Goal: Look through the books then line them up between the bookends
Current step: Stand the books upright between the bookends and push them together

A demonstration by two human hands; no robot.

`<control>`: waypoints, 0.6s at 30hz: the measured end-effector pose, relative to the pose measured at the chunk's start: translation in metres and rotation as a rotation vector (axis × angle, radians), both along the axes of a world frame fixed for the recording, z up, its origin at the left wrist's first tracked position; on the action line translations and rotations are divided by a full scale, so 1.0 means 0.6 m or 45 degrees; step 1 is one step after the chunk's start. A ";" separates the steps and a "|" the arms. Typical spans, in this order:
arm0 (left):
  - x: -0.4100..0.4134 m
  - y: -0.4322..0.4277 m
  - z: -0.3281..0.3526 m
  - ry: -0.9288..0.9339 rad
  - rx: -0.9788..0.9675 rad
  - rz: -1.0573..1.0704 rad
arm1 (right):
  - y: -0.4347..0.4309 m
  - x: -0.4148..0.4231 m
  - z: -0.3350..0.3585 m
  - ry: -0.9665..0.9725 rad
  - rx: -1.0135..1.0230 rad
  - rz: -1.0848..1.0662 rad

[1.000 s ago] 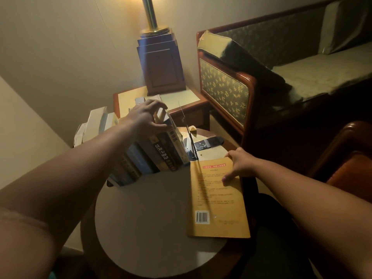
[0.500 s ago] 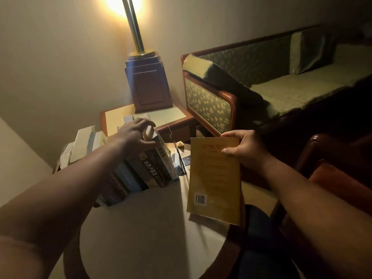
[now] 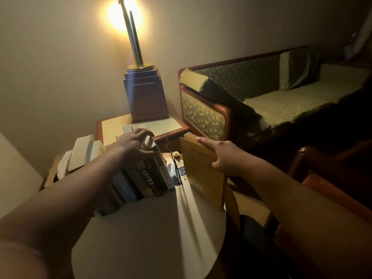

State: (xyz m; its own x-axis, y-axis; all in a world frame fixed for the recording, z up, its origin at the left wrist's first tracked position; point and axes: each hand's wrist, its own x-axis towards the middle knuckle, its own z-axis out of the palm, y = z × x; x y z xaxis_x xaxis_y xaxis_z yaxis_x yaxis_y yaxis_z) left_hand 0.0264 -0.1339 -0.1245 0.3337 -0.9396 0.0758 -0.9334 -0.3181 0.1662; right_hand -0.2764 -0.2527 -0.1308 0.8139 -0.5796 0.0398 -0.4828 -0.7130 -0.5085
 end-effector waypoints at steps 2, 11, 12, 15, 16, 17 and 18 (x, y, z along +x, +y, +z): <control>-0.001 0.001 0.001 0.014 0.002 0.004 | 0.009 0.008 -0.001 0.005 -0.045 0.028; -0.014 0.003 0.012 0.029 0.015 0.034 | 0.034 0.074 0.045 -0.387 -0.288 -0.110; -0.015 0.004 0.012 0.027 0.013 0.038 | 0.040 0.084 0.066 -0.443 -0.331 -0.128; -0.019 0.009 0.014 0.031 0.028 0.049 | 0.056 0.116 0.126 -0.530 -0.437 -0.121; -0.020 0.010 0.015 0.025 0.035 0.052 | 0.065 0.124 0.148 -0.525 -0.479 -0.109; -0.022 0.010 0.016 0.015 0.042 0.053 | 0.071 0.132 0.165 -0.523 -0.529 -0.105; -0.025 0.011 0.018 0.007 0.043 0.056 | 0.077 0.139 0.183 -0.510 -0.544 -0.094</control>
